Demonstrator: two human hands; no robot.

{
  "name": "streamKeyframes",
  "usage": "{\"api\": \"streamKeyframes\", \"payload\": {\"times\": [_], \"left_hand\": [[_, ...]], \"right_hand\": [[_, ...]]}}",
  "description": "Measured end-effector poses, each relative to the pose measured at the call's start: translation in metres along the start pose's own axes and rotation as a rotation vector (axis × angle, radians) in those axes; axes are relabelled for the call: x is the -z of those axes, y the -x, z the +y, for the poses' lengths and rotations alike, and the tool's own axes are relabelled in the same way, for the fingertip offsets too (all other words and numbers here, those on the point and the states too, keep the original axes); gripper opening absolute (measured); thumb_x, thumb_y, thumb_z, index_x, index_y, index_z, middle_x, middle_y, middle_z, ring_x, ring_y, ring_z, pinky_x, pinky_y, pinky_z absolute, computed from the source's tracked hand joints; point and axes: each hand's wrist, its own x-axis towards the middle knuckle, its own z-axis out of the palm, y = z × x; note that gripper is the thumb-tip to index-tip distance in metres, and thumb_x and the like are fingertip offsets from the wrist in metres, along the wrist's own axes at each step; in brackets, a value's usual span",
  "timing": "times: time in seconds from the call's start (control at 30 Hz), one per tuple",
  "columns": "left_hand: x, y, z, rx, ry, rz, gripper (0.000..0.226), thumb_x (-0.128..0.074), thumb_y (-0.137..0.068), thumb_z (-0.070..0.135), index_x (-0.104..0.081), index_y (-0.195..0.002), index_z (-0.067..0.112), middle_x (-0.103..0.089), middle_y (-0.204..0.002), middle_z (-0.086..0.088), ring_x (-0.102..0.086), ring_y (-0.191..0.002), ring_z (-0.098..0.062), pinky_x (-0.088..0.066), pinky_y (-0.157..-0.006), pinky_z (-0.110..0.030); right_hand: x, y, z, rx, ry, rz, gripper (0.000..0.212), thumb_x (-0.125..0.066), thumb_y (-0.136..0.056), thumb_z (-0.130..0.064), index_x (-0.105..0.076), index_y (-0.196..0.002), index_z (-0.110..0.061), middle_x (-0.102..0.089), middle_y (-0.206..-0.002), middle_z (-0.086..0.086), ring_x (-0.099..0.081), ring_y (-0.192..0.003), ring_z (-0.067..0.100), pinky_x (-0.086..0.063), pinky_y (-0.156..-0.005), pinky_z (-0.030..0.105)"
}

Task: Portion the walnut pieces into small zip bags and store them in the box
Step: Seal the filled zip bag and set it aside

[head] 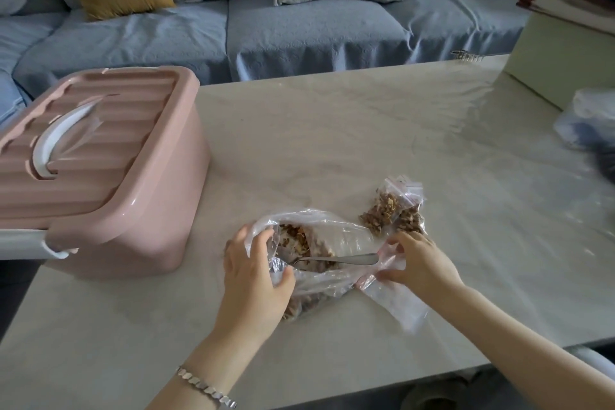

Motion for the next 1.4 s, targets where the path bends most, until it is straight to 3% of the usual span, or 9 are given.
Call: {"api": "streamKeyframes", "payload": {"times": [0.27, 0.47, 0.73, 0.93, 1.03, 1.13, 1.2, 1.3, 1.4], "left_hand": [[0.005, 0.0, -0.001, 0.0, -0.05, 0.002, 0.05, -0.062, -0.084, 0.016, -0.044, -0.131, 0.016, -0.025, -0.145, -0.01, -0.016, -0.137, -0.023, -0.021, -0.108, -0.03], [0.007, 0.0, 0.023, -0.105, -0.047, 0.052, 0.044, -0.064, -0.083, 0.014, -0.051, -0.124, 0.013, -0.025, -0.147, -0.012, -0.013, -0.14, -0.026, -0.026, -0.111, -0.048], [0.01, 0.001, 0.041, -0.206, 0.023, 0.04, 0.045, -0.062, -0.084, 0.017, -0.049, -0.127, 0.018, -0.021, -0.148, -0.004, -0.014, -0.137, -0.015, -0.041, -0.098, -0.03], [0.011, 0.001, 0.048, -0.276, 0.111, 0.054, 0.046, -0.067, -0.082, 0.015, -0.049, -0.125, 0.016, -0.034, -0.137, 0.005, -0.027, -0.129, -0.008, -0.018, -0.097, 0.001], [0.017, 0.0, 0.066, -0.03, 0.441, -0.192, 0.054, -0.066, -0.082, 0.033, -0.039, -0.129, 0.028, -0.047, -0.123, 0.022, -0.046, -0.116, 0.002, -0.035, -0.093, -0.005], [0.019, -0.006, 0.076, 0.213, 0.675, -0.392, 0.055, -0.069, -0.073, 0.048, -0.045, -0.119, 0.028, -0.066, -0.103, 0.012, -0.064, -0.091, -0.002, -0.049, -0.082, -0.017], [0.02, -0.01, 0.075, 0.27, 0.784, -0.407, 0.027, -0.071, -0.081, 0.028, -0.058, -0.103, 0.018, -0.072, -0.087, 0.004, -0.068, -0.074, -0.007, -0.052, -0.074, -0.023], [0.026, -0.012, 0.066, 0.146, 0.679, -0.353, 0.006, -0.063, -0.086, 0.004, -0.064, -0.082, 0.009, -0.069, -0.074, -0.005, -0.064, -0.062, -0.006, -0.048, -0.061, -0.016], [0.034, -0.01, 0.054, -0.067, 0.374, -0.326, 0.01, -0.06, -0.089, 0.014, -0.064, -0.081, 0.017, -0.069, -0.075, 0.004, -0.063, -0.069, -0.004, -0.047, -0.067, -0.016]], "right_hand": [[0.015, 0.0, 0.016, -0.087, -0.338, 0.068, 0.026, -0.081, -0.065, -0.012, -0.061, -0.082, -0.018, -0.061, -0.064, -0.014, -0.055, -0.062, 0.007, -0.039, -0.052, 0.005], [0.046, 0.001, 0.023, -0.035, -0.366, 0.053, 0.025, -0.081, -0.066, -0.011, -0.061, -0.076, -0.023, -0.064, -0.051, -0.021, -0.06, -0.063, 0.011, -0.039, -0.053, 0.013], [0.038, -0.003, 0.028, -0.017, -0.315, 0.0, 0.037, -0.078, -0.067, -0.002, -0.06, -0.091, -0.023, -0.065, -0.083, 0.004, -0.062, -0.079, 0.021, -0.044, -0.062, 0.02], [0.069, 0.018, 0.012, 0.034, -0.487, 0.158, 0.047, -0.084, -0.058, -0.001, -0.059, -0.087, -0.027, -0.064, -0.088, 0.001, -0.065, -0.079, 0.017, -0.056, -0.06, 0.028], [0.082, 0.035, -0.019, 0.114, -0.759, 0.151, 0.05, -0.082, -0.057, 0.006, -0.062, -0.088, -0.028, -0.063, -0.082, 0.001, -0.064, -0.07, 0.018, -0.057, -0.059, 0.031], [0.081, 0.048, -0.053, 0.224, -0.922, 0.103, 0.053, -0.077, -0.057, 0.014, -0.063, -0.091, -0.024, -0.062, -0.083, 0.0, -0.063, -0.062, 0.011, -0.053, -0.056, 0.02], [0.076, 0.052, -0.068, 0.264, -0.907, 0.064, 0.054, -0.077, -0.058, 0.014, -0.062, -0.093, -0.025, -0.064, -0.088, 0.003, -0.065, -0.063, 0.01, -0.054, -0.06, 0.021], [0.07, 0.051, -0.079, 0.261, -0.798, -0.003, 0.053, -0.081, -0.06, 0.004, -0.06, -0.094, -0.03, -0.066, -0.09, -0.001, -0.066, -0.071, 0.006, -0.055, -0.069, 0.022], [0.073, 0.047, -0.086, 0.274, -0.626, -0.068, 0.034, -0.079, -0.069, -0.011, -0.064, -0.082, -0.038, -0.07, -0.084, -0.008, -0.066, -0.076, 0.001, -0.052, -0.073, 0.014]]}}
